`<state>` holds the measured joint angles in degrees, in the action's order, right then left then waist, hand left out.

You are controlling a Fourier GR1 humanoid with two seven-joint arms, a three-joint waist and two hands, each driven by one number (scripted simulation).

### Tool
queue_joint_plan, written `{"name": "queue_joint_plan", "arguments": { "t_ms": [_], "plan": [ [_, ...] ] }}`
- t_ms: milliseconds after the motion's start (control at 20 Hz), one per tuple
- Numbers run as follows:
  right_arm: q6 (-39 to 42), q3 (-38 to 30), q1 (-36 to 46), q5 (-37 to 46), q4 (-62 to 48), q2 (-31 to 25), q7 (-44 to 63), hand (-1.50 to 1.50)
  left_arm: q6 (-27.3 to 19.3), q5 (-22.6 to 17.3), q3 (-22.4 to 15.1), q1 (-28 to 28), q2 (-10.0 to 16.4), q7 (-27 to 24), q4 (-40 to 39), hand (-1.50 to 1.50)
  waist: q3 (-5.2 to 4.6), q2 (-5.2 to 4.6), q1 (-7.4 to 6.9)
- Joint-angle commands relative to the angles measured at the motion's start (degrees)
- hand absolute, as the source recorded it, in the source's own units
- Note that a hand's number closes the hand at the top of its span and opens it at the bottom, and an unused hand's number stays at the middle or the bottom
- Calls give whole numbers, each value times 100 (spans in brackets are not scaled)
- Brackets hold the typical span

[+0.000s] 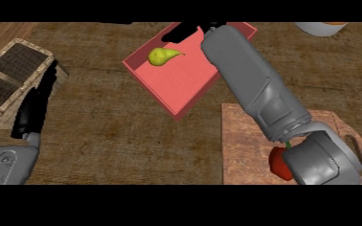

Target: Pick the pear from the cutting board and place it in the cardboard box

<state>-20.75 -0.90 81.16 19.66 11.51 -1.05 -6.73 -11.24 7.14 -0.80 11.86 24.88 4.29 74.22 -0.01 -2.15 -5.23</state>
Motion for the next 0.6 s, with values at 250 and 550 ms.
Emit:
{"name": "queue_joint_plan", "arguments": {
  "t_ms": [250,550],
  "plan": [
    [146,-967,-142,-820,194,-682,-924,-150,-69,12,76,-260,-81,-216,12,0,0,34,99],
    [842,-1380,-650,-1188,149,-1353,-1453,-150,188,-161,332,-347,173,-73,44,0,5,104,242]
  ]
}}
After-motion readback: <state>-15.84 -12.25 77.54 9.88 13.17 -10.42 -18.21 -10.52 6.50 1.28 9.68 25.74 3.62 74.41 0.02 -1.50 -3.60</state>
